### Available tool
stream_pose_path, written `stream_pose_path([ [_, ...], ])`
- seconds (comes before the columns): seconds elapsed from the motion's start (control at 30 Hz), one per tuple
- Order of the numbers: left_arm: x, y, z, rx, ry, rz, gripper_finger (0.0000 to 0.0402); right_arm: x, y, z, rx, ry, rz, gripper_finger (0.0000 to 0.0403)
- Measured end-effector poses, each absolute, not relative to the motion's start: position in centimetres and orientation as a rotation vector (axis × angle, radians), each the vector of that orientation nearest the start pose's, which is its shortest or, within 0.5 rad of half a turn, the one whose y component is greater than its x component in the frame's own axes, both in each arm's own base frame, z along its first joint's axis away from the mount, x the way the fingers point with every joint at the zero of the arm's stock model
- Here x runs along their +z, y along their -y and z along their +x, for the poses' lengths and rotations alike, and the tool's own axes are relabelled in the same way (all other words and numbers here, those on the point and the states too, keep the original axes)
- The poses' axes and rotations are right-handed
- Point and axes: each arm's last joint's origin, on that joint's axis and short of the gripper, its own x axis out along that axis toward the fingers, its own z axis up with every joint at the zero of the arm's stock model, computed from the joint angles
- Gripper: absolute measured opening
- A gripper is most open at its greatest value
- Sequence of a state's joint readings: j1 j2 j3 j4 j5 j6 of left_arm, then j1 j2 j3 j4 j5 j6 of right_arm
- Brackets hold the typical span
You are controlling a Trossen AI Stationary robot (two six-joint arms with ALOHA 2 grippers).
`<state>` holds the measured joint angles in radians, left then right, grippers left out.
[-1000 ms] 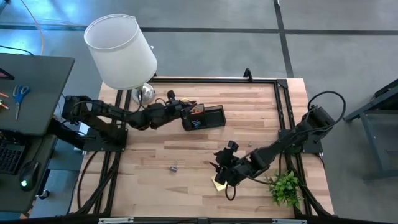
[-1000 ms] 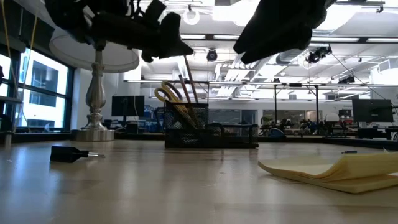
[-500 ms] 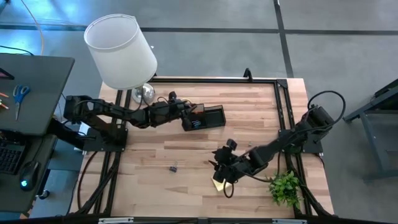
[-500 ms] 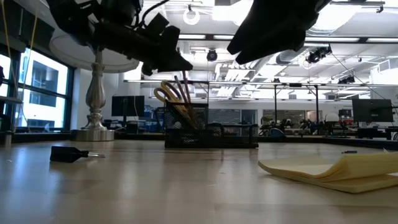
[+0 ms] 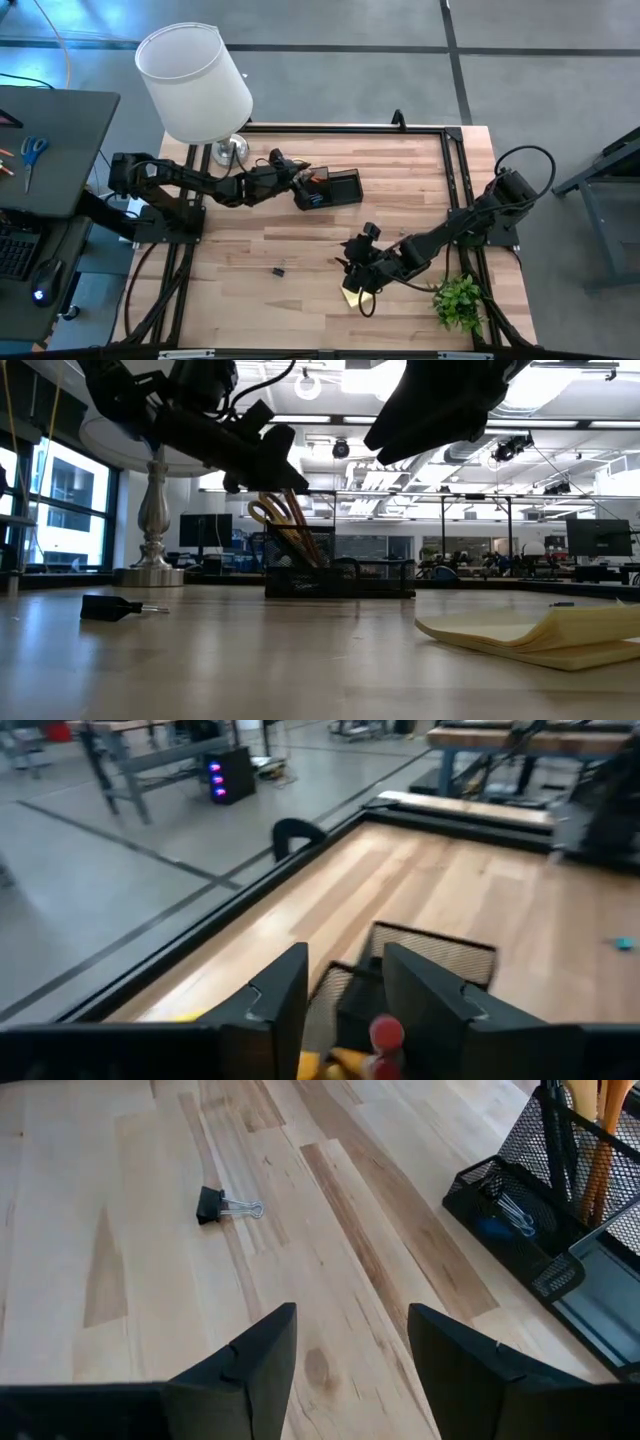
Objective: Pick and place office supplies into organizer
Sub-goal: Put the orange pencil into the black desk organizer
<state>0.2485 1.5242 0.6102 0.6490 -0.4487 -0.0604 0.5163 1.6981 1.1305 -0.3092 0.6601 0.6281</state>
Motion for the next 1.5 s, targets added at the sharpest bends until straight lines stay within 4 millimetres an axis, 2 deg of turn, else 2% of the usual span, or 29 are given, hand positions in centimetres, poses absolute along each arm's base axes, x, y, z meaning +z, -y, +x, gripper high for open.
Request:
stream_pose_path([
  [0.17,18.6,-8.6,28.0,0.757,-0.268,-0.017,0.0136,21.4,-15.8,31.3,-0.338,-0.655,0.118,0.0188],
  [0.3,20.3,-8.3,27.5,0.714,-0.206,-0.030,0.0138,21.4,-15.8,31.3,-0.335,-0.656,0.118,0.0188],
  [0.4,21.2,-8.1,26.8,0.721,-0.230,-0.002,0.0134,21.4,-15.8,31.3,-0.336,-0.657,0.118,0.0188],
  [0.57,20.9,-8.2,25.8,0.816,-0.338,0.034,0.0125,21.4,-15.8,31.3,-0.336,-0.656,0.120,0.0188],
  [0.83,21.5,-7.9,26.1,0.696,-0.282,0.000,0.0112,21.4,-15.8,31.3,-0.335,-0.656,0.119,0.0188],
  [1.33,20.0,-8.0,25.2,0.832,-0.470,0.053,0.0081,21.5,-15.7,31.4,-0.337,-0.654,0.085,0.0188],
  [1.5,20.0,-8.0,25.0,0.830,-0.481,0.055,0.0067,21.5,-15.3,31.5,-0.345,-0.654,0.067,0.0188],
])
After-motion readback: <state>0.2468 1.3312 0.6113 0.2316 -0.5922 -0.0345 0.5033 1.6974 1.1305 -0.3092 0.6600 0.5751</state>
